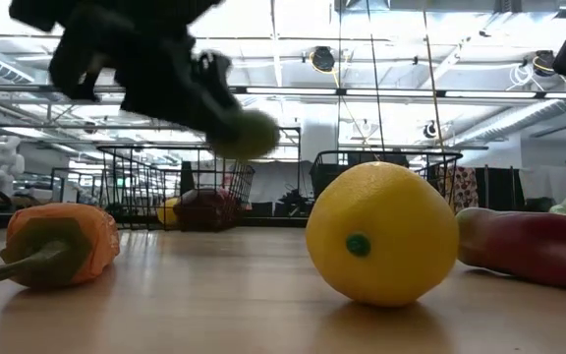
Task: Sort produce into baskets
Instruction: Put the green lime into the left mesh basket
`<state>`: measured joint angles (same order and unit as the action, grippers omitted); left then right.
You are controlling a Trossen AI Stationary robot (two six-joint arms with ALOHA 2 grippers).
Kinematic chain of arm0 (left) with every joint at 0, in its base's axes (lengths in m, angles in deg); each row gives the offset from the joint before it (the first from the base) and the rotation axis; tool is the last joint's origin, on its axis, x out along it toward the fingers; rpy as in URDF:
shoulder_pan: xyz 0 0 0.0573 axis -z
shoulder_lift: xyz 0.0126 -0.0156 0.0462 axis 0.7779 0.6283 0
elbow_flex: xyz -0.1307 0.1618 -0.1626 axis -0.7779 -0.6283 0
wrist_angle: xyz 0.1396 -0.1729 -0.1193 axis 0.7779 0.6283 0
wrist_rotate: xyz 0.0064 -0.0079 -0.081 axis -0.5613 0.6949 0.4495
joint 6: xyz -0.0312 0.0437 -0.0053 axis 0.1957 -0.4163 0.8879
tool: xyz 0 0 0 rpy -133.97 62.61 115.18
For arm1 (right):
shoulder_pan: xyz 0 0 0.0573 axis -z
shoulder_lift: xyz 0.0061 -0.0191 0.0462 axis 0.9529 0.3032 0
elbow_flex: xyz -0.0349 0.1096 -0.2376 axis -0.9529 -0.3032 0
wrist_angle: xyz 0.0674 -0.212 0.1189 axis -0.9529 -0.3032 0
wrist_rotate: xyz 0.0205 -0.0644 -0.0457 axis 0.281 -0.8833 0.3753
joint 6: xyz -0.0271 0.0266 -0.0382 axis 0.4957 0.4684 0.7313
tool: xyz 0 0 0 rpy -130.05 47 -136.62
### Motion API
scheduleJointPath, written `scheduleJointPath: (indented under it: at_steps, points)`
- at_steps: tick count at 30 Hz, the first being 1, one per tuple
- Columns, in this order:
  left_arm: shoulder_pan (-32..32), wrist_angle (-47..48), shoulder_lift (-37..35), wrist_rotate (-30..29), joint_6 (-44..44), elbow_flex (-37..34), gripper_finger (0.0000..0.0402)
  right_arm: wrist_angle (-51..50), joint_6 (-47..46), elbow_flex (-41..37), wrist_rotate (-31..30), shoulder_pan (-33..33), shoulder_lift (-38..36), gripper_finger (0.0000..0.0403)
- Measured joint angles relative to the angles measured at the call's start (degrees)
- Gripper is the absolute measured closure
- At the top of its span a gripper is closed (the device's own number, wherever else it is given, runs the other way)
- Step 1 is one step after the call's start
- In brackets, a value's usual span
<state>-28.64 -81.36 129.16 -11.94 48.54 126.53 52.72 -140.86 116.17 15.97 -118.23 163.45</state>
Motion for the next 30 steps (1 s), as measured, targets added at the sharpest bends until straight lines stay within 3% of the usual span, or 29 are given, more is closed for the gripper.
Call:
scheduleJointPath:
  at_steps: [6, 11, 19, 30]
  points:
    - [0.0, 3.5, -11.4, -12.6, -5.8, 0.0, 0.0191, 0.8, 2.7, 0.0, -2.2, 0.3, 3.9, 0.001]
    - [-0.3, 4.3, -19.3, -18.2, -10.7, 0.0, 0.0183, -0.1, 4.7, 0.0, -3.7, 0.1, 6.6, 0.001]
    - [-4.6, 6.2, -27.0, -21.9, -16.4, 0.0, 0.0181, -3.1, 0.2, 0.0, -6.3, 0.2, 7.5, 0.001]
    - [-17.6, 12.9, -28.1, -22.6, -16.5, 0.0, 0.018, -2.5, -1.8, 0.1, -1.7, 0.8, 12.5, 0.0029]
